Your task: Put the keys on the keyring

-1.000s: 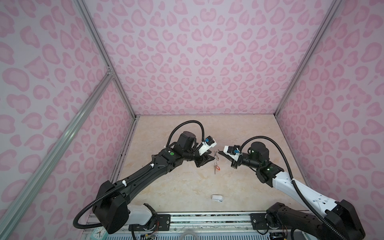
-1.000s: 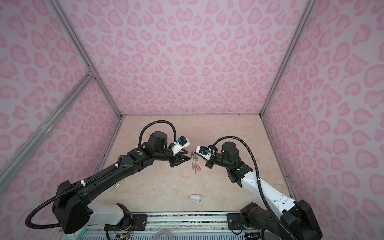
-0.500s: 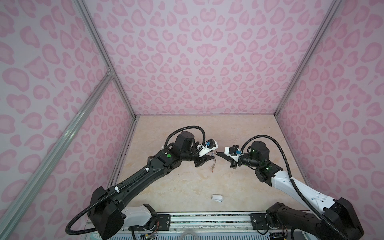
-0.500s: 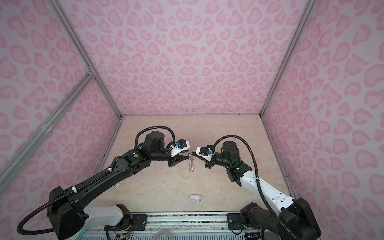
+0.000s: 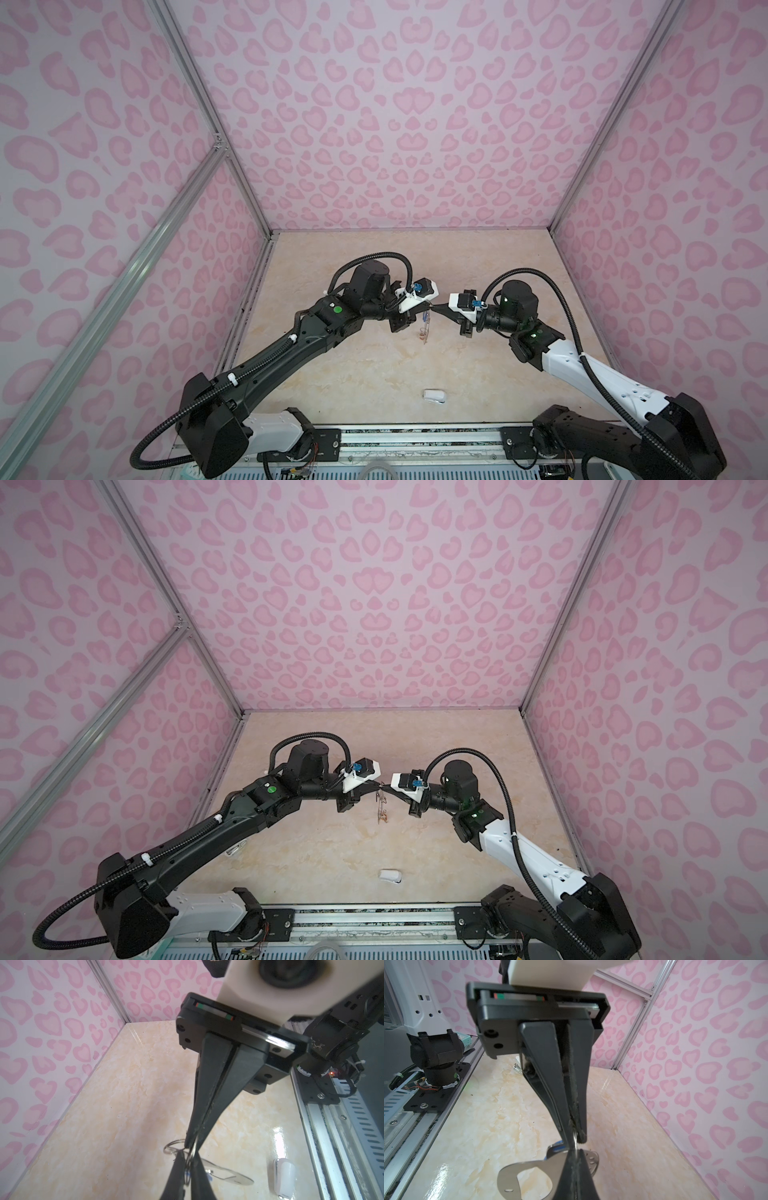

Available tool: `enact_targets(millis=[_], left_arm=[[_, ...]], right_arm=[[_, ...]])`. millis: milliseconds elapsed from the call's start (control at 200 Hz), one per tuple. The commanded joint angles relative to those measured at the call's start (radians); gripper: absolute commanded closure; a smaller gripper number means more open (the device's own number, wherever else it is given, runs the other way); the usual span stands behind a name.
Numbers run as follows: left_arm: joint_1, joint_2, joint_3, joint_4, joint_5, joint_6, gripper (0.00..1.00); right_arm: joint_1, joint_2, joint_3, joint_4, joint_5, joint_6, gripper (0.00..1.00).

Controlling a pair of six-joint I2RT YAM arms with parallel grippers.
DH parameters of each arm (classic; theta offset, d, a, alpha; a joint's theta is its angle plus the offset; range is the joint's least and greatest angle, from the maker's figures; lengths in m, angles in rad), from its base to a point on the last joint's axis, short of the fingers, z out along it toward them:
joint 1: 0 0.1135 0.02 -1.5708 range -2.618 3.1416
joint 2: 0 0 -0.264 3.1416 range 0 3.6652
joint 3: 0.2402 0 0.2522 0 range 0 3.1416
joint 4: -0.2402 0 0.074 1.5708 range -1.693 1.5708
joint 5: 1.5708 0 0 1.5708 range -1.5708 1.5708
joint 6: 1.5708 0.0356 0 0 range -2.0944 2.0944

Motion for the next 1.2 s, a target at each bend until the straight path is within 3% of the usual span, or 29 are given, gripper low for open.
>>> enact_targets(millis=[0, 105, 175, 380, 1195], left_arm=[[-0.005, 0.010, 0.027, -0.012, 0.010, 0.014, 0.97], [-0.009, 0.018, 0.057, -0.061, -0.046, 0.032, 0.97], [-0.017, 0.033, 0.089, -0.111, -0.101, 0.045, 0.97], [-0.050, 0.100, 0.194, -0.258, -0.195, 0.089, 0.97], [-0.064, 0.086, 0.222, -0.251, -0.091, 0.170, 0.97]], right_arm=[[0.002, 0.001, 0.006, 0.003, 0.036, -0.012, 0.95], [0.002, -0.016, 0.015, -0.056, 0.115, -0.052, 0.77], [0.003, -0.028, 0.023, -0.087, 0.157, -0.084, 0.73], [0.007, -0.041, 0.037, -0.093, 0.177, -0.117, 0.75], [0.014, -0.020, 0.032, -0.128, 0.085, -0.142, 0.84]])
